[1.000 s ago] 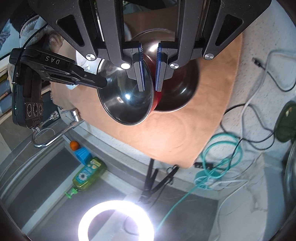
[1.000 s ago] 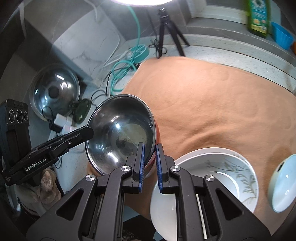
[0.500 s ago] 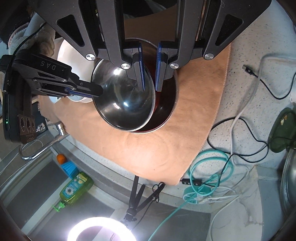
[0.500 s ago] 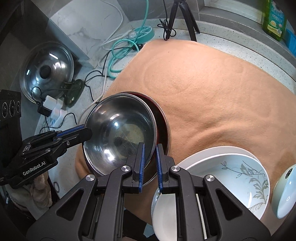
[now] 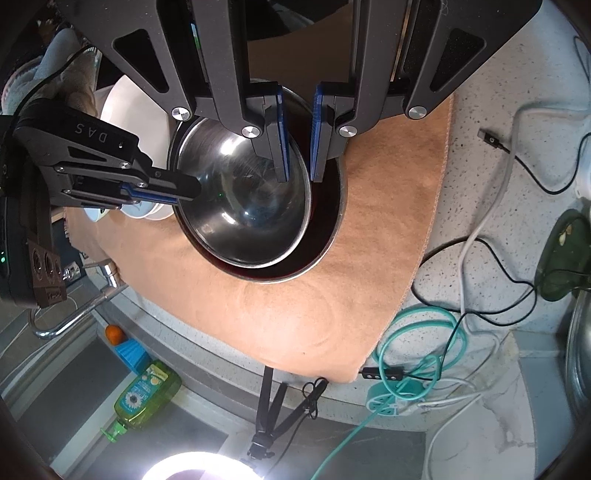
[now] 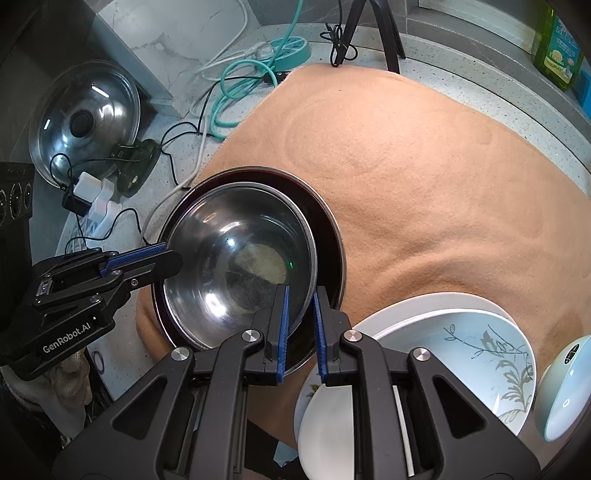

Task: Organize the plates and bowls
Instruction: 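Lift the red-bottomed saucepan and lower it into the large steel bowl, then open both grippers and release the saucepan inside the steel bowl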

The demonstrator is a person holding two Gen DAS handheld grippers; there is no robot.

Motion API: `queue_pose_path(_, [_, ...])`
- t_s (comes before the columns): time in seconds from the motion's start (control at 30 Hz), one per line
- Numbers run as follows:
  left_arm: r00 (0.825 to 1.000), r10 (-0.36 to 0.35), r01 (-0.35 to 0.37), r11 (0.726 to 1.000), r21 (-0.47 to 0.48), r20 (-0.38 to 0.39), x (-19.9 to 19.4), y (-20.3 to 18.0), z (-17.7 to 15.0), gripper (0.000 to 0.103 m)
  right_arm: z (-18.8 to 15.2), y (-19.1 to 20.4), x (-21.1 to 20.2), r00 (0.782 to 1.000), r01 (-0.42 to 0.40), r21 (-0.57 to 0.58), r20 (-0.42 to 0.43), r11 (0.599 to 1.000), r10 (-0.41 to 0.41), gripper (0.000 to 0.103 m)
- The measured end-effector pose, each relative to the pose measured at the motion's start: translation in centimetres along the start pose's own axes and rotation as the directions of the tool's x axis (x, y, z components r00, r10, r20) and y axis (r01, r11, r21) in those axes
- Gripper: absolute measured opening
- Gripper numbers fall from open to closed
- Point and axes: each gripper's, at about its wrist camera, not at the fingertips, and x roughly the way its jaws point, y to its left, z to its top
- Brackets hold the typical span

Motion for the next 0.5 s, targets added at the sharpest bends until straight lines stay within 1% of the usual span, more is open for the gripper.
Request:
queue_pose_path(0.13, [1.0, 0.006, -0.006, 1.0, -0.002, -0.007, 0.24, 0.2, -0.02, 0.009, 0.13, -0.01, 0.29, 1.0, 0.0, -0.007, -0.013, 1.0, 0.0, 0.015])
queue_pose_path(0.3, [1.0, 0.011, -0.011, 1.0, 0.003, -0.008, 0.35, 0.06, 0.1, 0.009, 0.37, 0.24, 0.39, 1.0, 0.009, -0.016, -0.014, 1.0, -0.009, 0.022])
queue_pose_path(0.5, [1.0, 0.006, -0.006, 1.0, -0.007, -0.006, 0.2, 0.24, 0.17, 0.009, 0.29, 0.24, 0.25, 1.0, 0.0, -0.012, -0.01, 1.0, 0.0, 0.024])
